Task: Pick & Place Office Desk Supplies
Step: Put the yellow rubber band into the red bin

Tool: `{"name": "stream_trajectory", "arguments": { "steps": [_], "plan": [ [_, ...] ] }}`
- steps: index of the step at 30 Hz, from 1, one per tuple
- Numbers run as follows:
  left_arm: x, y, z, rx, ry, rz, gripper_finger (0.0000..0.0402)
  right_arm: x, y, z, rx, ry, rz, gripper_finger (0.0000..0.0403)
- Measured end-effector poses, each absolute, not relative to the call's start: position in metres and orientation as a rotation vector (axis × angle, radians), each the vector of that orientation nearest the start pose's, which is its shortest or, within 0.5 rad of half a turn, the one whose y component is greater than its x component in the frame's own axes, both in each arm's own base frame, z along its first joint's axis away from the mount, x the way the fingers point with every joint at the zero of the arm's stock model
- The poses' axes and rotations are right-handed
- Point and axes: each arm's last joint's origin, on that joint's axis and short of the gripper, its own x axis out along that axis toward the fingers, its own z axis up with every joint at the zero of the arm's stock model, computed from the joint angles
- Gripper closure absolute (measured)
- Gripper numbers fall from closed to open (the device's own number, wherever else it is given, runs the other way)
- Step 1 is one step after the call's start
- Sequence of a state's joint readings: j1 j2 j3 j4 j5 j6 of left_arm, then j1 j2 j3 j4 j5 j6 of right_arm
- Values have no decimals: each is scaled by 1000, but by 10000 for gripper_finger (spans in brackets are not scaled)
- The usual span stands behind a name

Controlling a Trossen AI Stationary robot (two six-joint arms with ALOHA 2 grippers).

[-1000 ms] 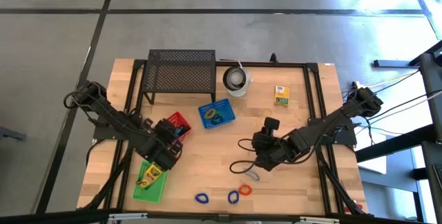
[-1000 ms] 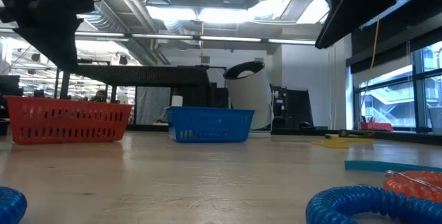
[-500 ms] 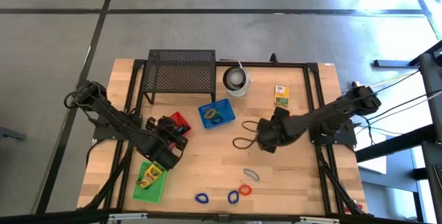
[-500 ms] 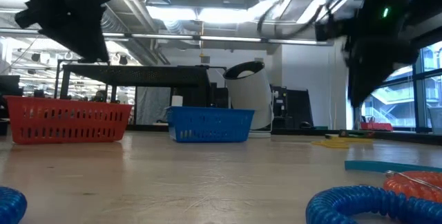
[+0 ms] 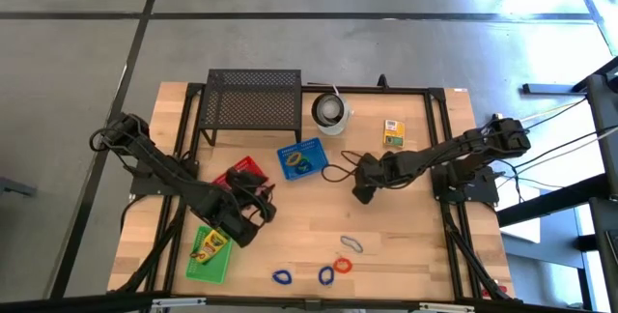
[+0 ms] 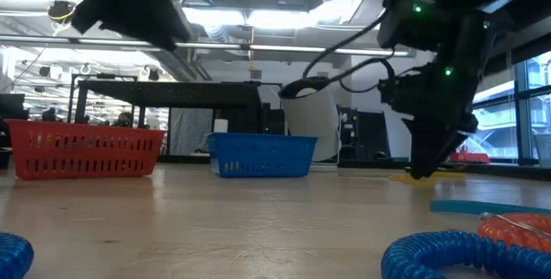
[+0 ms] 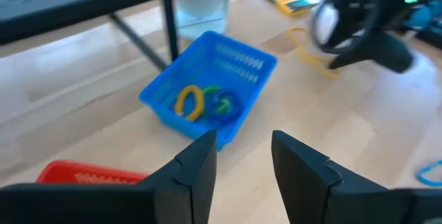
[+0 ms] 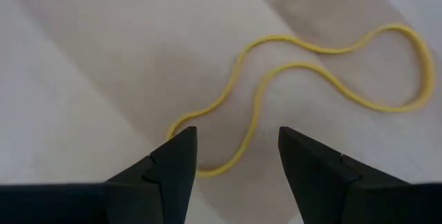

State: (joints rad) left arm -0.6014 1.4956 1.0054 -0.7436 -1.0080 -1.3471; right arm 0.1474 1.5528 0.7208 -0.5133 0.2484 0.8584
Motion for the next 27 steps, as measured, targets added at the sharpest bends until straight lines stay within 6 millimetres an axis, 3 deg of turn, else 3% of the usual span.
{"name": "stream_trajectory", "arguments": {
  "steps": [8,20,27],
  "plan": [
    [248,-140,231,-332,418,705,267,246,29,121,648,954,-699,198],
    [250,-142,232,-341,413,685,272,245,31,118,664,903,-748,199],
    [250,-142,232,-340,413,685,274,246,34,107,602,919,-782,251]
  ]
}}
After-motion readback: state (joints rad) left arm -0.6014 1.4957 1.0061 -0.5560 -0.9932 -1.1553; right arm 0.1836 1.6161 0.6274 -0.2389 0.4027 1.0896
